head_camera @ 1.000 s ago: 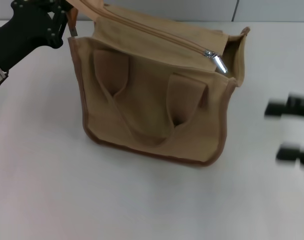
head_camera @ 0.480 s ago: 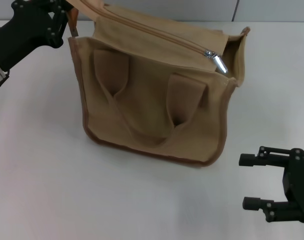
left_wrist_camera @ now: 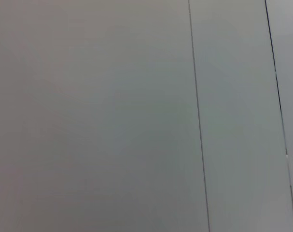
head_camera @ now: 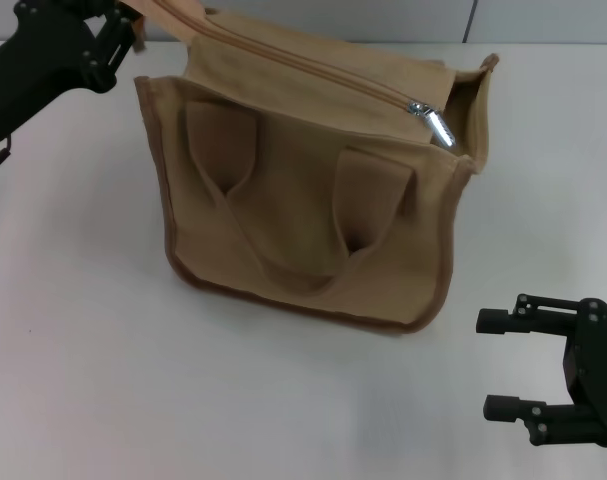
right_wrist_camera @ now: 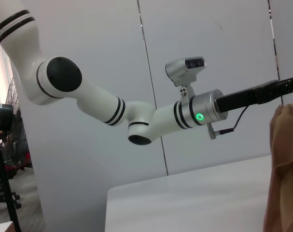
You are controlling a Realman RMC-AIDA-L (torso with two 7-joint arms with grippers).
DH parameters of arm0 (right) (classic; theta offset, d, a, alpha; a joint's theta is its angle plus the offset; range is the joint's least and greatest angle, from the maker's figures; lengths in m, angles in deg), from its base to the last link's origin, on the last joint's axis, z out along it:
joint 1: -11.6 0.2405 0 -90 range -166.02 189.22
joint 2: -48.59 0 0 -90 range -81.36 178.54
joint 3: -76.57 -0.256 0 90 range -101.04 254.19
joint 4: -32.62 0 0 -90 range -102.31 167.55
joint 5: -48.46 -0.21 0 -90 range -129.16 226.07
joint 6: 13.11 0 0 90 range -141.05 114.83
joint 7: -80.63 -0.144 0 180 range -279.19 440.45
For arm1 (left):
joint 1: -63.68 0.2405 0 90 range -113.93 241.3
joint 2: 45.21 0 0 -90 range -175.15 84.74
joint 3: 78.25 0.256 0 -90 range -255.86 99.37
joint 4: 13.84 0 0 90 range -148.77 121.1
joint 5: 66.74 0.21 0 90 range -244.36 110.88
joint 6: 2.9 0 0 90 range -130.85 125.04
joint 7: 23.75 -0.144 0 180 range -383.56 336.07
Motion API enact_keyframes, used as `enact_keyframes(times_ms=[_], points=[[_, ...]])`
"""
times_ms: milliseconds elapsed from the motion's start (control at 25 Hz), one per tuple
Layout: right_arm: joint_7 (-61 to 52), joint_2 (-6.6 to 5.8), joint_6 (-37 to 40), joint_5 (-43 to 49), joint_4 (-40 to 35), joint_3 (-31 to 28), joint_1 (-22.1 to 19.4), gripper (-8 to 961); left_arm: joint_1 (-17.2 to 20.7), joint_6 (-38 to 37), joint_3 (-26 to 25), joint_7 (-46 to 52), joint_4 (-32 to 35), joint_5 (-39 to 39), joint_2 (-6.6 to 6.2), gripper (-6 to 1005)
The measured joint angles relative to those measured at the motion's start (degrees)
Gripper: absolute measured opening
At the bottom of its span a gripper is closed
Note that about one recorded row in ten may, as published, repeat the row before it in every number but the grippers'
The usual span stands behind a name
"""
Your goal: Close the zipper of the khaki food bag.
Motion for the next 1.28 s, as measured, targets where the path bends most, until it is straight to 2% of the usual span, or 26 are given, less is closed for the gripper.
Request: enact_keyframes(times_ms=[120, 280, 400, 480, 520, 600, 640, 760, 960, 1080, 1200, 1280], points=[[-0.1, -0.06, 0.1, 0.0, 0.3, -0.1, 0.0, 752, 0.4, 0.0, 0.1, 4.1, 3.4, 2.2, -0.07, 32], [-0.1, -0.08, -0.1, 0.0, 0.4, -0.1, 0.0, 752, 1.3, -0.1, 0.1, 13.1, 11.1, 8.2, -0.44, 195], [-0.1, -0.08, -0.1, 0.0, 0.4, -0.1, 0.0, 752, 1.7, -2.3, 0.3, 21.6, 18.5, 15.0, -1.67, 329], [-0.2, -0.09, -0.2, 0.0, 0.4, -0.1, 0.0, 752, 1.7, -3.6, 0.3, 23.5, 20.3, 16.6, -2.13, 422], [-0.2, -0.09, -0.3, 0.0, 0.4, -0.1, 0.0, 752, 1.8, -8.9, 0.2, 27.4, 23.3, 18.4, -3.53, 468], [-0.2, -0.09, -0.8, 0.0, 0.4, -0.1, 0.0, 752, 1.8, -12.6, 0.0, 29.5, 23.6, 18.4, -4.36, 619], [-0.2, -0.09, -0.8, 0.0, 0.4, -0.1, 0.0, 752, 1.7, -14.5, -0.3, 30.4, 23.3, 18.1, -4.74, 694], [-0.2, -0.08, -1.1, 0.0, 0.4, -0.1, 0.0, 752, 1.3, -20.2, -1.2, 31.5, 19.7, 15.9, -5.36, 731], [-0.3, -0.09, -1.3, 0.0, 0.6, 0.2, 0.2, 752, -0.3, -25.8, 0.5, 28.5, 8.0, 13.6, -4.73, 792], [-0.3, -0.08, -1.6, 0.1, 0.9, 0.4, 0.7, 752, -0.6, -26.5, 5.2, 24.3, 3.4, 14.3, -3.82, 829], [-0.3, -0.08, -2.9, 1.2, 1.1, 0.4, 0.7, 752, 1.1, -26.3, 13.3, 19.5, 2.5, 14.7, -2.52, 828], [-0.3, -0.09, -3.3, 2.2, 1.2, 0.4, 0.9, 752, 1.9, -26.1, 15.6, 18.0, 2.3, 15.2, -2.2, 828]])
